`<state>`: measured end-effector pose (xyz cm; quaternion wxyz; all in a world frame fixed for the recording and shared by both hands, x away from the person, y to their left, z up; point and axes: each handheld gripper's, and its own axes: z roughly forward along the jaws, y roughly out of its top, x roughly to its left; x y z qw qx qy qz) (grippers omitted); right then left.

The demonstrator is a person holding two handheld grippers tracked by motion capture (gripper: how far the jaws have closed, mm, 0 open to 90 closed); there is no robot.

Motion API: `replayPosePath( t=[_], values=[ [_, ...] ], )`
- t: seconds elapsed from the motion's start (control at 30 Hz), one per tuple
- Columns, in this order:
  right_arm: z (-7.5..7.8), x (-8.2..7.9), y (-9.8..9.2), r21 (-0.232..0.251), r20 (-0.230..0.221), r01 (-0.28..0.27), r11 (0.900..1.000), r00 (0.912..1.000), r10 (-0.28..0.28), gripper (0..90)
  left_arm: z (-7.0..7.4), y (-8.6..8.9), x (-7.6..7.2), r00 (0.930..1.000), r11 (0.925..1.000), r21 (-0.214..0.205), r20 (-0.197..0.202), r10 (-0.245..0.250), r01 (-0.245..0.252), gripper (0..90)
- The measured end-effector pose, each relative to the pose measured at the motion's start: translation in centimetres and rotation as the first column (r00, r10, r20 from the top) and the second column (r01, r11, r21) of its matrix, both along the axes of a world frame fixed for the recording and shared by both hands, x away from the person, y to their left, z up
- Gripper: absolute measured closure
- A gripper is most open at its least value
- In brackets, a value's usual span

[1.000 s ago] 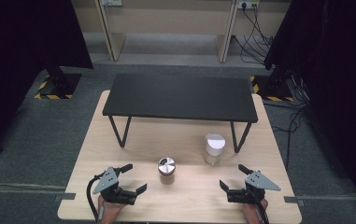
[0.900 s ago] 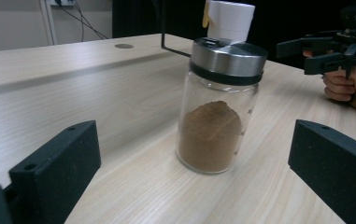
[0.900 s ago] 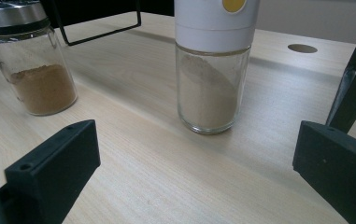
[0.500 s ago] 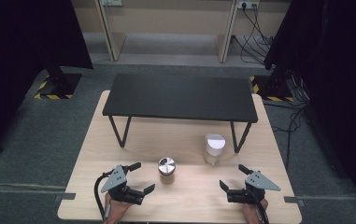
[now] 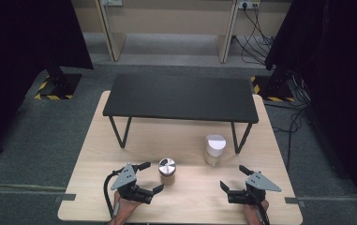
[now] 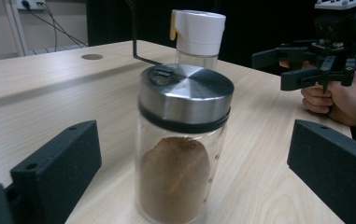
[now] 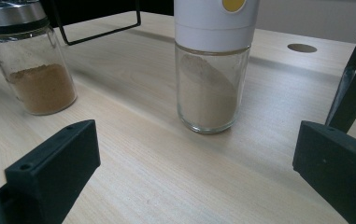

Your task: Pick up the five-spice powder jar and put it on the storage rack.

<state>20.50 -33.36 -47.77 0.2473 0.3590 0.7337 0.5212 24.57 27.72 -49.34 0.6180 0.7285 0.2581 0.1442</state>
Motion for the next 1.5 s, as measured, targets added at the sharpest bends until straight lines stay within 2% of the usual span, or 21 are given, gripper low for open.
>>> replayPosePath(
  t=[0.13,0.27,0.37,0.63,1.0,1.33,1.5],
  values=[
    [0.0,0.0,-0.1,0.002,0.004,-0.002,1.0,1.0,0.002,0.6,0.4,-1.1,0.4,0.9999,0.9996,0.028,0.009,-0.007,0.007,2.5],
    [0.0,0.0,0.0,0.001,0.004,-0.004,1.0,1.0,0.004,0.6,0.3,-1.7,0.7,1.0,0.9997,0.025,0.007,-0.004,0.004,2.5],
    [0.0,0.0,0.0,0.001,0.003,-0.004,1.0,1.0,0.004,0.6,0.3,-2.1,0.9,1.0,0.9993,0.038,0.005,-0.004,0.004,2.8],
    [0.0,0.0,-0.1,0.001,0.003,-0.005,1.0,1.0,0.005,0.6,0.4,-3.1,0.9,0.9995,0.9982,0.051,0.0,0.033,-0.033,5.3],
    [0.0,0.0,-0.1,-0.001,0.002,-0.008,1.0,1.0,0.008,0.6,0.1,-3.9,0.8,0.9975,0.9953,0.067,-0.005,0.07,-0.07,13.3],
    [0.0,0.1,0.0,-0.003,0.0,-0.01,0.9999,1.0,0.01,0.6,-0.1,-3.9,1.0,0.9968,0.9951,0.058,-0.007,0.08,-0.08,20.8],
    [0.0,0.1,0.0,-0.003,0.0,-0.01,0.9999,1.0,0.01,0.6,0.1,-4.2,1.0,0.9966,0.9935,0.079,-0.005,0.082,-0.081,20.9]
  ],
)
